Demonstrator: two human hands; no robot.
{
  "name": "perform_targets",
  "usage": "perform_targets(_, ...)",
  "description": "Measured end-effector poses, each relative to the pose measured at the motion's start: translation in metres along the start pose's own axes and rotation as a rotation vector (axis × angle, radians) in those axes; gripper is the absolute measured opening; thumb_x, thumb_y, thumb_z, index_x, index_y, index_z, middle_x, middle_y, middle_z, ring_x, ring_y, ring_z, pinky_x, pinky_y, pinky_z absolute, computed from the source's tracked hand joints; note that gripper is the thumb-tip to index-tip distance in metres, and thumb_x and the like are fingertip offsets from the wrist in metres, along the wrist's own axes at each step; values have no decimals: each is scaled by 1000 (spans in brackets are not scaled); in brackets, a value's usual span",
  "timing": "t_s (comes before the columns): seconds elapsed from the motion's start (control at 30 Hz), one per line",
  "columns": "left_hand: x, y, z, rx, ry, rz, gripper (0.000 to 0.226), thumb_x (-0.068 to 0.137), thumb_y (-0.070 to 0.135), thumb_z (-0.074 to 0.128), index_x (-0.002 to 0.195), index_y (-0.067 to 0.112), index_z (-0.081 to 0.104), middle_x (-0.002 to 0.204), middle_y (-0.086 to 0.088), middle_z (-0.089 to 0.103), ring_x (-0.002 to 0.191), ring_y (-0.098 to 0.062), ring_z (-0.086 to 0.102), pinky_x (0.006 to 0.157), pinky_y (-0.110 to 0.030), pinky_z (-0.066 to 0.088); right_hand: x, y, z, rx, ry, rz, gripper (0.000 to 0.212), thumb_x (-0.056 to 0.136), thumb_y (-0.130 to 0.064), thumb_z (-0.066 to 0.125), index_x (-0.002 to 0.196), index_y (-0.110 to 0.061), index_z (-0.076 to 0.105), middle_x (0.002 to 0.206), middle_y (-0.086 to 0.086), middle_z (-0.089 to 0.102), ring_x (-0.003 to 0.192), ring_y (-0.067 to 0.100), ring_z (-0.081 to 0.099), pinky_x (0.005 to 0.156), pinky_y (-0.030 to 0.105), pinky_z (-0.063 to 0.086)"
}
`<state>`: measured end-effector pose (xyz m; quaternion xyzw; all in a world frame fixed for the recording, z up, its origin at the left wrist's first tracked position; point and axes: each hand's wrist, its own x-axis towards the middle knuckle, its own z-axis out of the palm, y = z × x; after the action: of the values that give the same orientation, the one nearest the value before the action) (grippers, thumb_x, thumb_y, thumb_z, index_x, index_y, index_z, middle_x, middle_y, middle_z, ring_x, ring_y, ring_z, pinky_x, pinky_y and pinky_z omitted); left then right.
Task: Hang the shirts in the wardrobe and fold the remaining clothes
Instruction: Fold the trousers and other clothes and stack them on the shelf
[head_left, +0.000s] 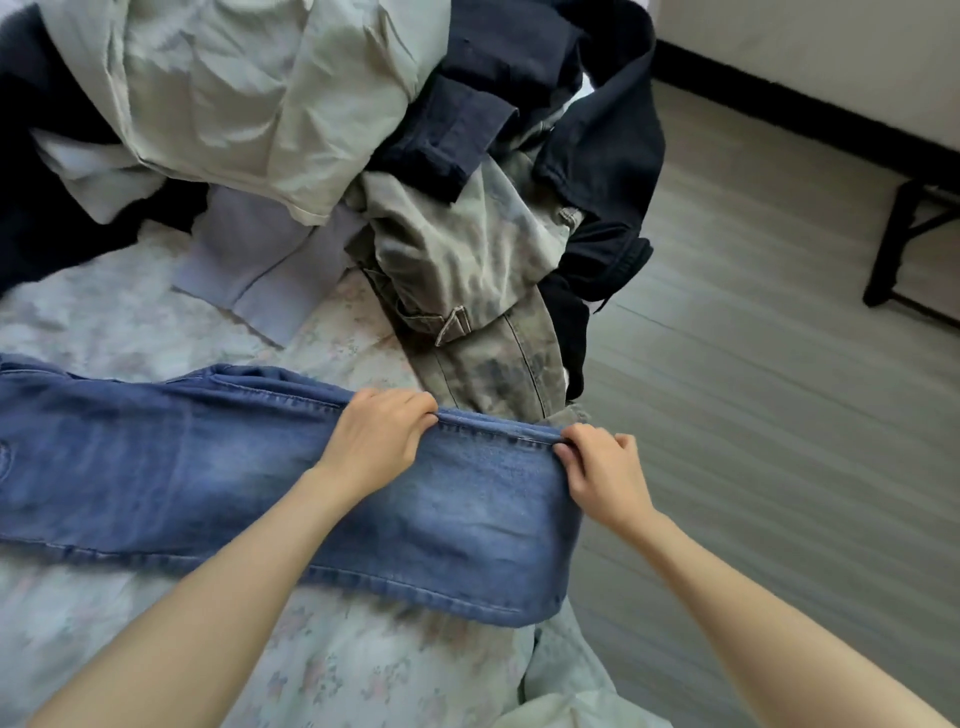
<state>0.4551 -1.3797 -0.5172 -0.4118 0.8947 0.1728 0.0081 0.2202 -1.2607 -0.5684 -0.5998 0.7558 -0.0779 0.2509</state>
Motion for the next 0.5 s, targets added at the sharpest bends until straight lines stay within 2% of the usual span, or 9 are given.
perform_targets(0.13, 12, -4, 20, 116, -74, -68, 22, 97, 28, 45, 101, 16, 62, 99, 2, 66, 98, -23, 54, 92, -35, 26, 15, 6, 13, -154, -99, 96, 24, 99, -32, 34, 99, -19, 54, 99, -5, 59, 101, 18, 52, 79, 33, 25)
perform_targets(0.2, 13, -6, 31, 128, -68, -106, 24, 98, 32, 41, 103, 19, 60, 103, 5, 64, 104, -20, 52, 98, -35, 20, 21, 5, 21, -181, -110, 122, 27, 99, -35, 32, 96, -19, 53, 100, -3, 60, 102, 20, 51, 79, 34, 26)
perform_targets(0.27, 10, -8, 36, 158, -76, -150, 23, 97, 34, 41, 102, 19, 59, 103, 5, 64, 105, -20, 51, 100, -37, 18, 25, 9, 24, -203, -168, 145, 30, 99, -38, 31, 95, -18, 53, 101, -1, 62, 105, 22, 52, 86, 37, 29)
perform_targets(0.4, -1, -5, 35, 192, 34, -237, 25, 88, 25, 60, 109, 12, 60, 107, -9, 61, 103, -30, 54, 102, -48, 26, 21, 21, 20, -306, -275, 211, 29, 97, -35, 35, 116, -17, 47, 123, 1, 51, 121, 21, 43, 105, 48, 24)
perform_targets(0.5, -11, 4, 35, 187, 140, -270, 47, 75, 16, 73, 119, 7, 60, 121, -18, 58, 112, -37, 55, 99, -60, 33, 11, 5, 18, -197, -143, 200, 42, 93, -21, 42, 134, -13, 39, 138, 4, 41, 129, 22, 37, 108, 47, 23)
